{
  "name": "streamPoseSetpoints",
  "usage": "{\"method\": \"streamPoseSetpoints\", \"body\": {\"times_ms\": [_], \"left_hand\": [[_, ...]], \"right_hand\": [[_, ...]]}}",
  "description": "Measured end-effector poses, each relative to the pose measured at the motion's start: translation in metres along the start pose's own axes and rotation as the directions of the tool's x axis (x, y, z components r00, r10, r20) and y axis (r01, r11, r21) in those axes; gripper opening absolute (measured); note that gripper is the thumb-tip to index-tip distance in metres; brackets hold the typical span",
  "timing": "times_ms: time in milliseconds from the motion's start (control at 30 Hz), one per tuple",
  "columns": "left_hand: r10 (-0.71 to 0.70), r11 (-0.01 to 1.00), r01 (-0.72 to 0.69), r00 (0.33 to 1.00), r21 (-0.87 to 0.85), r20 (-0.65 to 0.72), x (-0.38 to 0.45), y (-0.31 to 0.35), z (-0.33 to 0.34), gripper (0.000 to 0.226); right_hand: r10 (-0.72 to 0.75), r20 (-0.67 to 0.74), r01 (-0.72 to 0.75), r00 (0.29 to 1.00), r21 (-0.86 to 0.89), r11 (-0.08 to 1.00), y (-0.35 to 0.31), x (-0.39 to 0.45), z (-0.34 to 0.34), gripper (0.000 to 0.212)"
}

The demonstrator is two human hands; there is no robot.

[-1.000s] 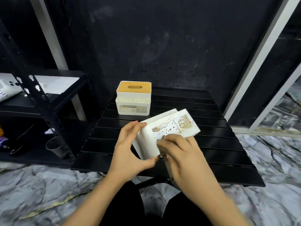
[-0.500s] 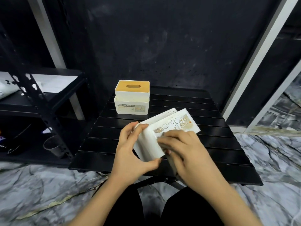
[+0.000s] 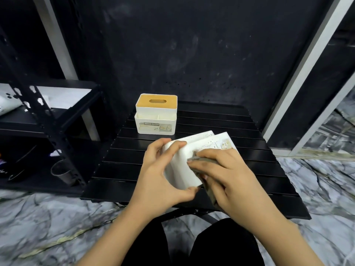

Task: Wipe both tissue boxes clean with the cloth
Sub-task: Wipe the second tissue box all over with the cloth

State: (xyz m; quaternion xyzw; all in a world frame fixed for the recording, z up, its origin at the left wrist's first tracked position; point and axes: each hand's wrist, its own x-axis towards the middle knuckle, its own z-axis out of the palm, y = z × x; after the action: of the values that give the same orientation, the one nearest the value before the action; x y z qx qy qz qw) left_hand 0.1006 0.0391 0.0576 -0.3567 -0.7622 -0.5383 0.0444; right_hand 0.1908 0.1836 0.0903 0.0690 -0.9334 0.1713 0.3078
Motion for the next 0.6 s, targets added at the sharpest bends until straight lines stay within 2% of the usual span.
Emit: {"method": "streamPoseSetpoints", "body": {"times_ms": [133, 367, 600], "left_hand": [[0.001, 1.0, -0.001, 1.0, -0.001, 0.003, 0.001, 0.003, 0.003, 0.076], [0.014, 0.999, -0.014, 1.0, 0.033, 0.008, -0.001, 0.003, 0.002, 0.076], [-0.008, 1.0, 0.008, 1.0, 0.01, 0.018, -0.003, 0.003, 0.0, 0.074]], "right_hand": [[0.024, -0.016, -0.024, 1.0, 0.005, 1.0, 0.0, 0.01, 0.0, 0.034], [0.156, -0.033, -0.154, 0.987, 0.063, 0.986, 0.015, 0.016, 0.006, 0.033], [0.269, -0.066, -0.267, 0.961, 0.038, 0.963, 0.031, 0.005, 0.005, 0.032]]}}
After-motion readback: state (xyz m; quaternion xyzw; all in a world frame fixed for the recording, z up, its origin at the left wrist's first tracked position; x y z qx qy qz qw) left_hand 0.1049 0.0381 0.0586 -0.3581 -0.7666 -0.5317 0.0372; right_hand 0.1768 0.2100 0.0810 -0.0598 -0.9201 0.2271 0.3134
